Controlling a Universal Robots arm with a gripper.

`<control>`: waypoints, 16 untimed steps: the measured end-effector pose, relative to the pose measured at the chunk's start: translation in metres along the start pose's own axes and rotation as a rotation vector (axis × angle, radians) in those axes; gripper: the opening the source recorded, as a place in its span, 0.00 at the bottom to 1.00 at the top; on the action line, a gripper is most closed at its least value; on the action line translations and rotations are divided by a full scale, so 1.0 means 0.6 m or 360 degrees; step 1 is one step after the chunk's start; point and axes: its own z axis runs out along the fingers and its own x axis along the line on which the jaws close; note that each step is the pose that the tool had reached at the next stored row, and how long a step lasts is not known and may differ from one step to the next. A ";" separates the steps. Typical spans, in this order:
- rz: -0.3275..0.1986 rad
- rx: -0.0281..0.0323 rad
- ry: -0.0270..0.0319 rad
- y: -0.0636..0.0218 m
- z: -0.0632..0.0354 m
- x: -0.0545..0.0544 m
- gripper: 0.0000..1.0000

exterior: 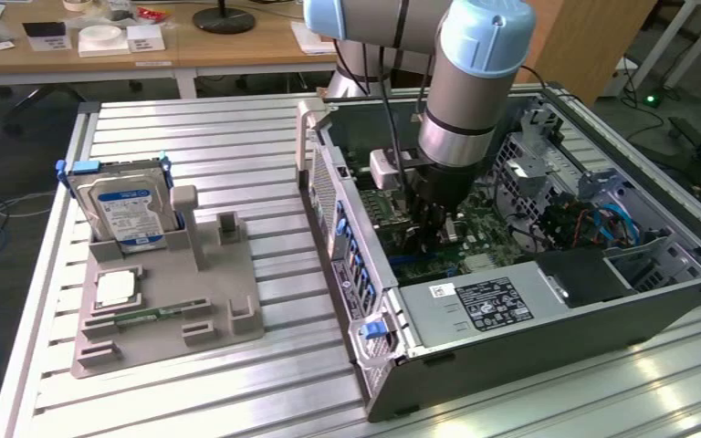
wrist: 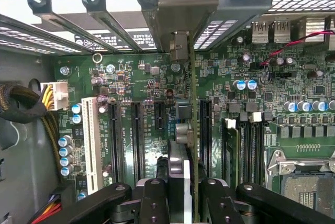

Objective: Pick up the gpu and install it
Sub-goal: 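Insert the gpu into the slot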

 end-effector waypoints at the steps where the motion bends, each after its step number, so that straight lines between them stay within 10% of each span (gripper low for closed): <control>1: 0.0000 0.00002 -0.00002 0.001 0.000 0.000 0.28; 16: 0.0000 -0.00031 -0.00002 0.001 0.006 0.000 0.28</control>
